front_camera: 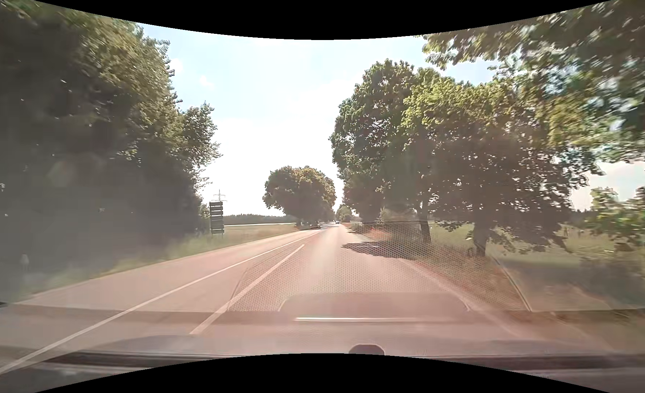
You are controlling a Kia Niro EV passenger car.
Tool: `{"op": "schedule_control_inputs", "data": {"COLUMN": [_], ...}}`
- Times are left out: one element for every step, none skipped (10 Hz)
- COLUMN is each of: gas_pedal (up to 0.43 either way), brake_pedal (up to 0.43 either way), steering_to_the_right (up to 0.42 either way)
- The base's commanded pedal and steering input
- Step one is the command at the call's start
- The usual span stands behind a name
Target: Follow the waypoints while adhering to traffic rules and regulations
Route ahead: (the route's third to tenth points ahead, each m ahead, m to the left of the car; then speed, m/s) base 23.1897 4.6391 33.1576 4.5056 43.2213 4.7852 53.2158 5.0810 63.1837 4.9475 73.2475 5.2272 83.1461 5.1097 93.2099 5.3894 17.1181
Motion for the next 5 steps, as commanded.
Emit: {"op": "schedule_control_inputs", "data": {"gas_pedal": [0.26, 0.26, 0.26, 0.26, 0.26], "brake_pedal": [0.0, 0.0, 0.0, 0.0, 0.0], "steering_to_the_right": [-0.002, -0.002, -0.001, -0.001, -0.001]}}
